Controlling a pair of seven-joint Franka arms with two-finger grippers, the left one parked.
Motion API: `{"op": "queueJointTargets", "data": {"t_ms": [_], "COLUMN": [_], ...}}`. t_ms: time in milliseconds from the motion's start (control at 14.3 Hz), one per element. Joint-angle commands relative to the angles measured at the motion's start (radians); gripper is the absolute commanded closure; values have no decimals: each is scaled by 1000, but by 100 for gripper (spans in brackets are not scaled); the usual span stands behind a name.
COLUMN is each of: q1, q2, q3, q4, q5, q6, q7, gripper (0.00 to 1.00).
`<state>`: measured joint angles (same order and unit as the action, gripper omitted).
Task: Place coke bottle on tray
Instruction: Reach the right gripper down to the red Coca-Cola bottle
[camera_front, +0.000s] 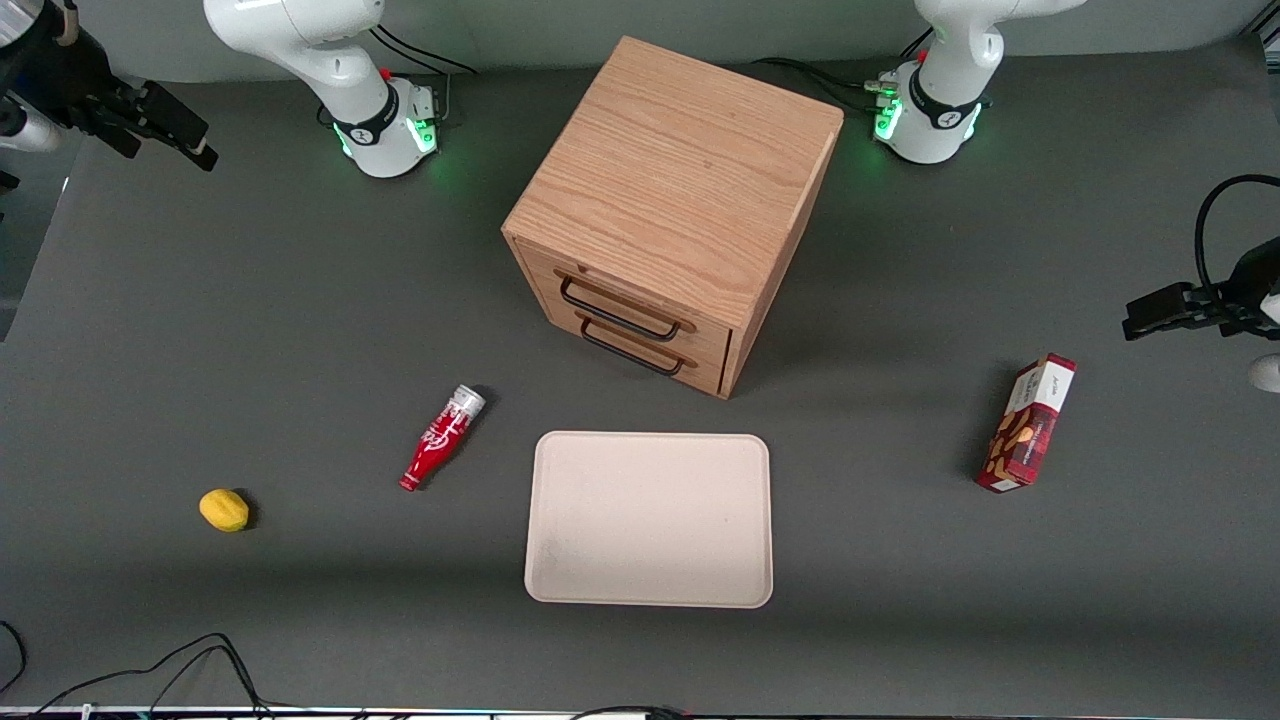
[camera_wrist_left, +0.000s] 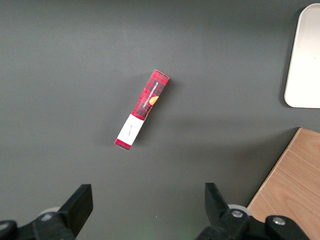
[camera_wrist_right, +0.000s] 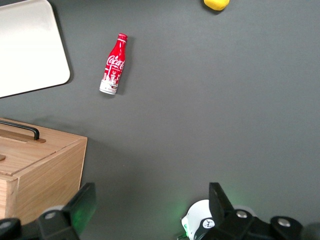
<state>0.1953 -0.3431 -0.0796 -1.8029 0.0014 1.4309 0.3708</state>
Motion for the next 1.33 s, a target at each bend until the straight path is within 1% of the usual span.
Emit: {"op": "queueJointTargets", "data": {"t_ms": [0,280,490,630,700,770,840,910,980,1120,1260], "q1": [0,1,4,6,9,9,7,6,6,10,12], "q2": [36,53,56,116,189,281,370,447,511,645,748], "q3": [-2,-5,-2,6,11,32,41,41,41,44,75], "q4": [54,68,68,118,185,257,302,312,297,272,199], "q5": [14,6,6,14,20,40,69,100,115,121,121], "q6": [-38,-44,-44,-41,-40,-32,-12,41,104,214,392], "q7": [-12,-35,-110,-106,-96,-52,36,128,204,334,457], "gripper": [0,0,0,0,0,0,0,0,0,0,0]}}
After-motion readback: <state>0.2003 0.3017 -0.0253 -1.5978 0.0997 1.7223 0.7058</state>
